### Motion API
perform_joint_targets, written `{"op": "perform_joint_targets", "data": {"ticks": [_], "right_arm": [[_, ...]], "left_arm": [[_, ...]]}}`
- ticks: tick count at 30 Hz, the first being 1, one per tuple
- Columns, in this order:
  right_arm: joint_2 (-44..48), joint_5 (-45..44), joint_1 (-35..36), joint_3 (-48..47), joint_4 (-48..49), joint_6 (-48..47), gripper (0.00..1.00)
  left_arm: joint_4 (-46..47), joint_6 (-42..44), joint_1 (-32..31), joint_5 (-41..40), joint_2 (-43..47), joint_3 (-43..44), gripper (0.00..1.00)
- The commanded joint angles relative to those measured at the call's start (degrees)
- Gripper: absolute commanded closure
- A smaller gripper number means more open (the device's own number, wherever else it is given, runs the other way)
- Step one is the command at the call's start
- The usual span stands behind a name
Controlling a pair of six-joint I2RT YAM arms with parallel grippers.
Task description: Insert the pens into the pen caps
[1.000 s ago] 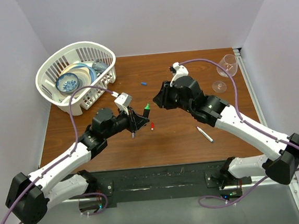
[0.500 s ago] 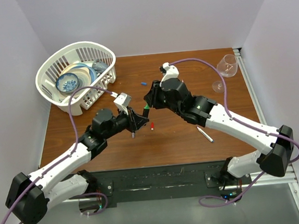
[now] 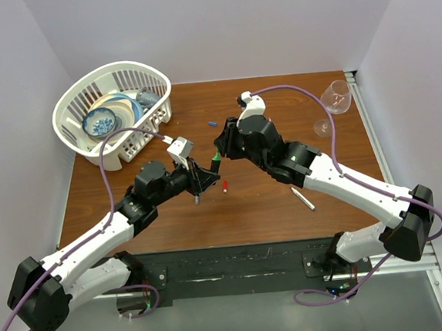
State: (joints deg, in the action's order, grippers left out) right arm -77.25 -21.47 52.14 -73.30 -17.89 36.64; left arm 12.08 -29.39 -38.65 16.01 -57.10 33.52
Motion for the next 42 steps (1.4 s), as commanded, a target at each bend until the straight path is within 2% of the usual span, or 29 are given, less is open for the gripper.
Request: {"op": "perform_joint_targets", "data": {"ticks": [1,20,24,26,30,34,39,42], "right_arm": [[-0.18,-0.41,1.03,-1.32,2.60,0.45,1.00],[0.35,-2.95,4.19,2.89,2.25,1.67,1.00],[-0.18,-6.47,6.13,3.77,-3.36,7.11,1.00],[-0.35,-7.35,7.01,4.83,-3.03,8.53,1.00],[-0.35,-3.07,7.71,7.38,0.31,13.09,1.00],[1.49,-1.99,10.08,7.82,-0.48,16.17,1.00],[3.77,-1.82,10.70,9.05,-0.83,16.97,0.92],[5.53,-2.69,10.70,8.87,-1.79,16.45,0.77]], "left_arm": [[3.39,-0.41,-0.10,-0.54,0.32,0.67,1.00],[4.36,-0.41,-0.02,-1.85,0.68,1.81,1.00],[6.38,-0.41,-0.02,-4.31,-0.02,2.25,1.00],[7.52,-0.50,-0.02,-5.73,-0.90,2.69,1.00],[8.32,-0.23,0.07,-5.90,-4.24,4.97,1.00],[8.49,0.56,0.07,-6.52,-4.95,5.68,1.00],[11.65,0.82,0.07,-3.80,-2.67,4.90,1.00],[12.62,0.56,-0.10,-2.30,-0.57,4.02,1.00]]}}
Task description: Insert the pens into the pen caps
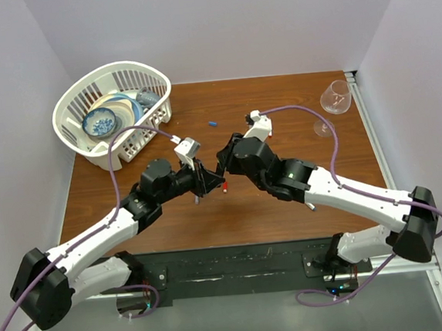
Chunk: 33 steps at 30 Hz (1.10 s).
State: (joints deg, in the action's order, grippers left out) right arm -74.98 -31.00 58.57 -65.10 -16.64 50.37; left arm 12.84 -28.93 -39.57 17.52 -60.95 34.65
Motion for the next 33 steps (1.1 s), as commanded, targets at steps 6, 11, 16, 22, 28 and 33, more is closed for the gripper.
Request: {"op": "perform_joint_targets", "data": {"ticks": [6,11,16,22,28,33], "right_arm": [[9.14,7.88,4.28,-0.02,-1.72,-3.16,0.45],[15.29,9.82,4.28,0.24,-0.58,-9.92,0.23],[18.99,16.84,4.28,-0.55,-0.23,-19.77,0.10],[20.23,26.49,4.28,-7.05,-4.18,-31.55,0.14],[17.68,34.95,4.28,-14.61,-9.01,-35.60,0.26],[16.10,38.64,4.28,-17.16,-12.53,-37.71,0.38]], "left_arm": [[10.45,1.32,0.99,-0.21,5.75,2.26,1.00],[10.27,0.28,0.99,4.36,9.88,0.33,1.00],[10.45,0.28,0.99,12.86,15.15,-0.99,1.00],[9.04,-0.95,0.90,24.99,18.76,-1.61,1.00],[8.33,-1.22,0.90,28.70,20.34,-2.13,1.00],[9.31,-1.22,0.90,31.96,19.38,-2.14,1.00]]}}
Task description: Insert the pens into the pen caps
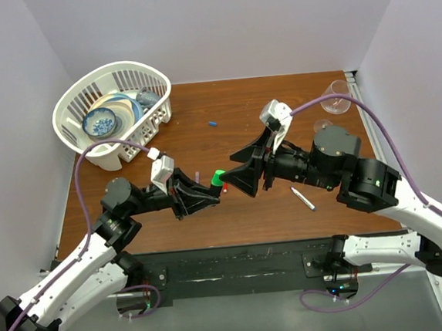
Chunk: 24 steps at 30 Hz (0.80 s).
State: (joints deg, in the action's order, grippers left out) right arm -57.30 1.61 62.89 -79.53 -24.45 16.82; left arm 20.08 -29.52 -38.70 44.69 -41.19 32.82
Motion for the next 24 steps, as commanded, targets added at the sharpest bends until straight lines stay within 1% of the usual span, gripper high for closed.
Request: {"op": "perform_joint_targets", "data": {"ticks": [1,3,6,9,12,14,18,20,21,24], "right_arm": [[-2.02,7.17,-0.05,-3.35,-5.69,-4.77,0.38],[-3.17,10.41,0.04,-5.11,-8.42,-5.92,0.39],[-4.13,12.36,0.04,-5.90,-10.00,-6.45,0.41],[-4.93,12.10,-0.05,-5.82,-11.41,-6.54,0.42],[-4.93,11.67,-0.05,-5.03,-11.85,-6.54,0.46],[-4.58,10.96,-0.05,-3.89,-11.24,-6.36,0.47],[-3.44,10.17,-0.05,-1.77,-10.01,-5.83,0.52],[-3.61,9.91,-0.05,-1.25,-10.18,-5.83,0.51],[-3.61,9.82,0.04,-1.16,-10.27,-5.83,0.47],[-3.52,9.20,-0.05,-1.68,-10.53,-5.66,0.46]], "left_arm": [[1.90,-0.54,0.11,5.93,-0.56,-0.30,1.00],[1.98,-0.28,0.03,6.90,-1.26,-0.30,1.00],[2.51,-0.28,0.03,7.78,-1.79,-0.47,1.00],[3.13,-0.19,0.03,8.49,-2.05,-0.48,1.00],[3.74,-0.10,0.03,8.75,-1.96,-0.83,1.00],[4.01,-0.01,0.11,8.75,-2.14,-1.09,1.00],[4.01,0.16,0.03,9.45,-2.67,-1.09,1.00],[4.18,0.25,0.03,9.89,-2.67,-1.09,1.00],[4.18,0.34,0.03,9.98,-2.67,-1.00,1.00],[3.83,0.69,-0.06,10.07,-2.49,-1.00,1.00]]}}
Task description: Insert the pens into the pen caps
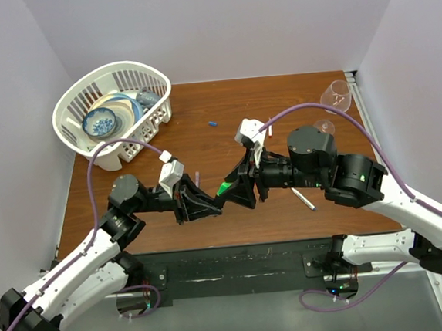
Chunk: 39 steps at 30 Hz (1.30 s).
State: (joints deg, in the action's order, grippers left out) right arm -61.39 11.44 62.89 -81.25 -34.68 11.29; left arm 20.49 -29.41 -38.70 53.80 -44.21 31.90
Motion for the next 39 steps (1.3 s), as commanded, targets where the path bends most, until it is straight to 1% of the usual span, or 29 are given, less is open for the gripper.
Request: {"op": "perform_joint_targets", "data": {"ticks": [1,6,14,18,20,25,26,28,29,31,36,39], "right_arm": [[0.48,-0.81,0.04,-0.39,-0.39,0.05,0.46],[0.39,-2.38,-0.05,-0.84,-1.36,-0.13,0.42],[-0.31,-2.39,0.04,-0.49,-2.15,-0.74,0.39],[-0.40,-1.51,-0.05,0.04,-1.71,-0.57,0.49],[-0.40,-0.90,-0.05,0.92,-1.19,-0.13,0.51],[0.12,1.30,0.04,5.04,0.92,1.89,0.69],[0.21,2.78,0.04,5.92,1.45,2.24,0.79],[0.48,4.37,0.04,8.91,3.46,3.82,0.92],[0.39,5.07,-0.05,9.70,4.00,4.26,1.00],[0.30,6.31,-0.05,12.08,4.44,5.14,1.00],[-0.05,7.72,0.04,15.94,3.91,5.67,1.00],[0.30,9.82,0.04,18.49,5.75,6.64,1.00]], "left_arm": [[3.24,0.75,0.02,0.96,0.52,-0.17,1.00],[3.59,1.11,-0.06,1.31,0.35,-0.70,1.00],[3.77,1.20,0.03,2.18,-0.09,-0.61,1.00],[3.94,1.20,-0.06,2.18,-0.18,-0.70,1.00],[4.29,0.93,-0.06,2.18,-0.27,-0.61,1.00],[6.66,-0.21,-0.06,2.27,-0.53,-1.23,1.00],[7.02,-0.21,0.02,1.93,-0.53,-1.14,1.00],[7.55,0.49,0.02,0.00,-0.53,-1.14,1.00],[7.81,1.10,-0.06,-0.62,-0.53,-1.23,1.00],[9.21,2.42,0.02,-1.06,-0.88,-1.32,1.00],[2.37,8.83,0.03,-1.59,-5.26,2.98,1.00],[4.90,8.58,0.03,-1.42,-6.94,3.17,1.00]]}}
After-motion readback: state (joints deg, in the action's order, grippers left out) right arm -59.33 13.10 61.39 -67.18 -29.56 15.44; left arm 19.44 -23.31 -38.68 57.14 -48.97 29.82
